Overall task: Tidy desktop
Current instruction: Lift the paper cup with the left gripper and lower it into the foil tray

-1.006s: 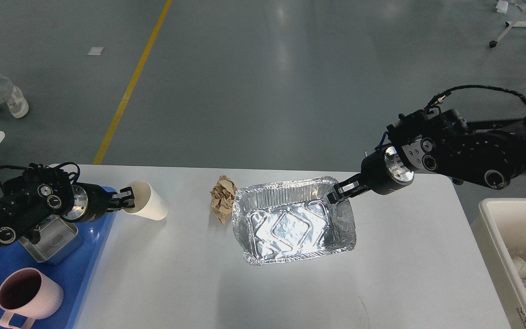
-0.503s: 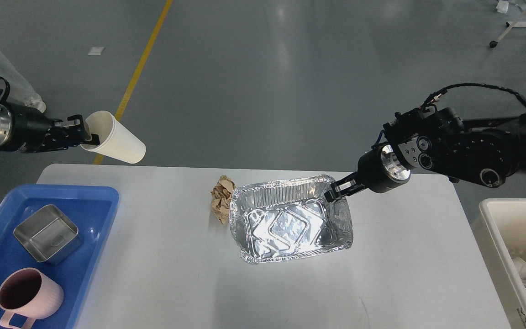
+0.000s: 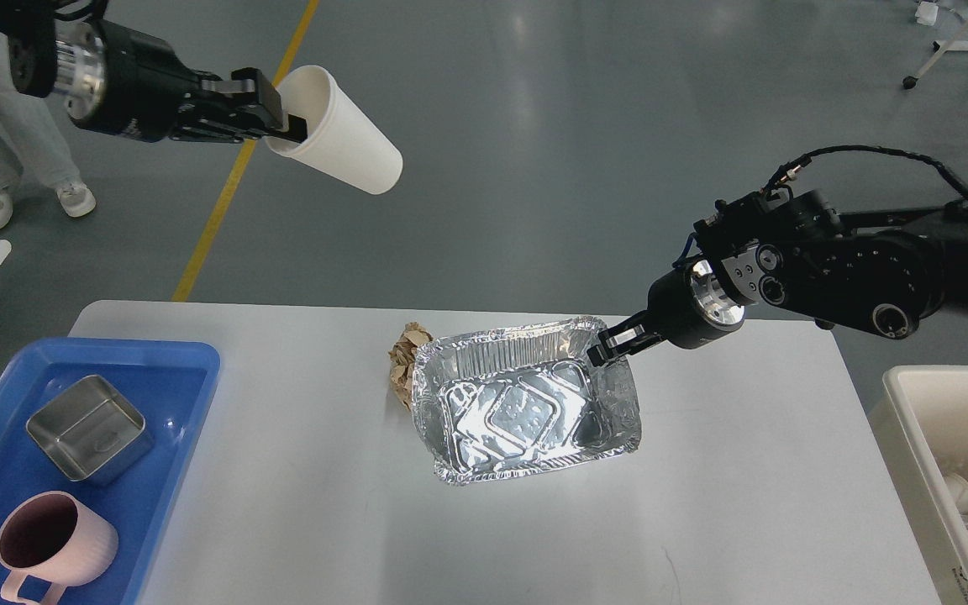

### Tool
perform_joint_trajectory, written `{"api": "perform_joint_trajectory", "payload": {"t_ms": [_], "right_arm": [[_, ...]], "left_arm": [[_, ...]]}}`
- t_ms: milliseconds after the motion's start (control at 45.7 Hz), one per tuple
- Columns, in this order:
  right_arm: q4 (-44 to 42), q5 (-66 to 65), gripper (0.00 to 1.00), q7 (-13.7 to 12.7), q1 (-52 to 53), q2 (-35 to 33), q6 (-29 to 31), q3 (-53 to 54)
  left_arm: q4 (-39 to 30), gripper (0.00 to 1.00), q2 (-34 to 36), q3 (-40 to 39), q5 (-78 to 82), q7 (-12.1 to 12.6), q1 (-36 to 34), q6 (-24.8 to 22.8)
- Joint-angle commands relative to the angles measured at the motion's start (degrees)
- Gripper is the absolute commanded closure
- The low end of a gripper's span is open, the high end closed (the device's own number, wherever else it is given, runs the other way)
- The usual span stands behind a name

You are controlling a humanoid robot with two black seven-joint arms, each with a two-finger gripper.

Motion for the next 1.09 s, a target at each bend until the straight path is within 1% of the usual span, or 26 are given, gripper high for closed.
{"api": "perform_joint_trajectory", "payload": {"t_ms": [0,131,241,350,569,700,897,1072], "right_arm": [[0.0,0.1,1.0,0.0,0.3,0.1,0.0,0.0],[-0.6,0.1,1.0,0.0,0.3,0.1,0.0,0.0],[-0.7,0.1,1.0,0.0,0.2,0.2,0.0,0.0],[-1.1,0.1,1.0,0.0,0.1,0.2,0.0,0.0],[-1.7,0.1,1.0,0.0,0.1,0.7,0.0,0.0],[-1.6,0.1,1.0,0.0,0.2,0.7,0.0,0.0],[-1.6,0.2,1.0,0.0,0.6,0.8,0.0,0.1],[-1.6,0.4,1.0,0.0,0.8,1.2,0.1,0.1]], "left_arm": [[1.0,0.97,-8.2,4.8,0.2,0.0,-3.1,0.0],[1.3,0.97,-14.6,7.4,0.9,0.1,-4.0,0.0],[1.3,0.97,-19.4,11.1,0.9,0.1,-5.9,0.0],[1.3,0.97,-22.9,13.8,0.9,0.1,-7.5,0.0],[1.3,0.97,-26.9,17.5,1.0,0.7,-8.1,0.0],[1.4,0.97,-28.9,18.4,1.2,0.9,-8.0,0.0],[1.5,0.96,-29.3,18.8,1.5,0.9,-8.5,0.0],[1.5,0.96,-30.1,21.4,2.9,1.3,-8.0,0.0]]}}
